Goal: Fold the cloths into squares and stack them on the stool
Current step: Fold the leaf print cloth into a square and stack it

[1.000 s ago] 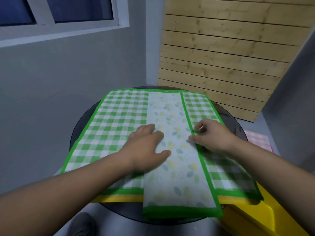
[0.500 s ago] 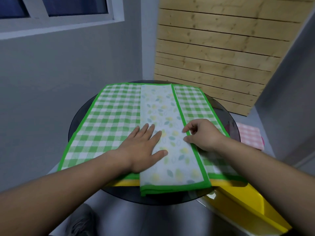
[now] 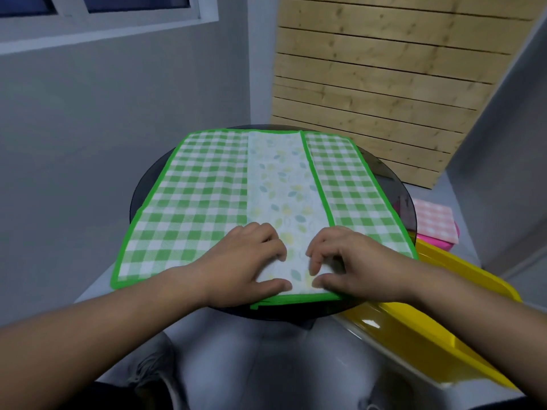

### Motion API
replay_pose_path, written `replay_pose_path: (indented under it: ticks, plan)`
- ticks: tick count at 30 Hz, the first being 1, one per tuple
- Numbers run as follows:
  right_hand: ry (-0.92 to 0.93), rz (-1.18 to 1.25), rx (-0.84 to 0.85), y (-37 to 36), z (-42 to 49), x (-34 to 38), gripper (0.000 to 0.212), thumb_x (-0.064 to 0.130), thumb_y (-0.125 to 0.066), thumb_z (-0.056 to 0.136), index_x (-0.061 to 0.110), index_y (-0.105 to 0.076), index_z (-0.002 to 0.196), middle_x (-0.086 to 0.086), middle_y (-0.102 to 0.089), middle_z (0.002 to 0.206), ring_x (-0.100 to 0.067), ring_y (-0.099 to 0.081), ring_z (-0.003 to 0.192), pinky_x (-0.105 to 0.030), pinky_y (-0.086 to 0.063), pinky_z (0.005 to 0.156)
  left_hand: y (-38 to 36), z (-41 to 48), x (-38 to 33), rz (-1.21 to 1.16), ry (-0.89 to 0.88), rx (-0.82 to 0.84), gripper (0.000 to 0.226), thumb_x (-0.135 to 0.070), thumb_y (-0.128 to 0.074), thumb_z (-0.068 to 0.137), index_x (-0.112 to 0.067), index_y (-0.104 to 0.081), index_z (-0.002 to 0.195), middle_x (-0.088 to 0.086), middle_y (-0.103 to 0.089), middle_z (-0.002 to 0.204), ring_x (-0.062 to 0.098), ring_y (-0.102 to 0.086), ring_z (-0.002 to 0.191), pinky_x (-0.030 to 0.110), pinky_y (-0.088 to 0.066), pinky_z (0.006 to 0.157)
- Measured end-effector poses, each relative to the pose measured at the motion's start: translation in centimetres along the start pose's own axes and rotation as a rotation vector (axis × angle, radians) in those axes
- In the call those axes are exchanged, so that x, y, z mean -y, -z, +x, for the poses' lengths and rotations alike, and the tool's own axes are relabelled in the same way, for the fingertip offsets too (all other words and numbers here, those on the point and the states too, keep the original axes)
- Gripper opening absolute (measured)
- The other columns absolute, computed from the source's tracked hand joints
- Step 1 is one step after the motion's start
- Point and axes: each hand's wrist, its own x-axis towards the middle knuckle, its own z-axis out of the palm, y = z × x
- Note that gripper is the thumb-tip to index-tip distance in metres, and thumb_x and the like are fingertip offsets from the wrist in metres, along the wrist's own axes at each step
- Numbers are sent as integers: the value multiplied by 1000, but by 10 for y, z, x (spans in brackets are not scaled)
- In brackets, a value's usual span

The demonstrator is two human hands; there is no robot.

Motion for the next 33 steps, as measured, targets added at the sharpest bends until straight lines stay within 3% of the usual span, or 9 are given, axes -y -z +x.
replay_pose_path:
  ticks: [4,10,14,19,23,26,29,33]
  plan:
    - [-44,42,29,-5,-15,1,19,45,-81,74,34,-69,85,19,-51,124,4,-38,120,-5,-27,98,-1,-8,-4,-206,106,56,60,-80,-59,66,-41,-55,113,-19,-40,117,8,-36,115,30,-28,106]
    - [-67,80,6,-13,-18,8,23,47,-84,68,37,-68,80,19,-47,127,1,-34,122,-19,-31,104,2,-13,-8,-242,59,57,58,-75,-72,60,-41,-61,106,-21,-41,119,3,-34,118,26,-20,108]
    - [-41,28,9,-12,-19,12,17,44,-80,75,35,-70,84,18,-49,126,-3,-38,120,-26,-33,105,5,-9,-12,-296,37,69,45,-67,-76,64,-41,-66,100,-19,-48,114,0,-43,114,30,-30,107]
    - [43,-84,-36,-16,-19,13,8,39,-69,84,31,-68,84,14,-55,121,-5,-45,114,-31,-37,101,7,-5,-17,-424,22,74,22,-41,-87,70,-34,-73,86,-15,-55,106,4,-57,103,28,-47,91]
    - [67,-47,-60,-18,-19,10,8,34,-68,87,27,-69,83,14,-60,116,-4,-50,109,-22,-39,95,13,-2,-19,-535,54,77,10,-32,-85,76,-29,-75,78,-11,-64,101,8,-63,98,26,-48,91]
    - [38,93,-70,-10,-17,10,7,27,-67,88,26,-66,81,13,-65,107,-1,-57,102,-14,-41,88,17,0,-19,-608,79,73,13,-33,-84,77,-26,-76,84,-6,-69,94,13,-66,93,36,-52,90]
    - [3,157,-94,-6,-14,9,18,28,-66,89,39,-58,78,15,-66,99,-4,-62,94,-25,-49,82,19,1,-19,-628,108,80,22,-41,-84,73,-27,-76,88,-9,-69,89,12,-65,91,39,-53,87]
    - [-19,158,-98,-6,-11,8,14,29,-67,89,38,-60,80,14,-67,96,-5,-62,90,-31,-52,81,21,1,-20,-616,138,100,24,-40,-87,72,-28,-76,90,-15,-69,86,8,-64,90,36,-53,87]
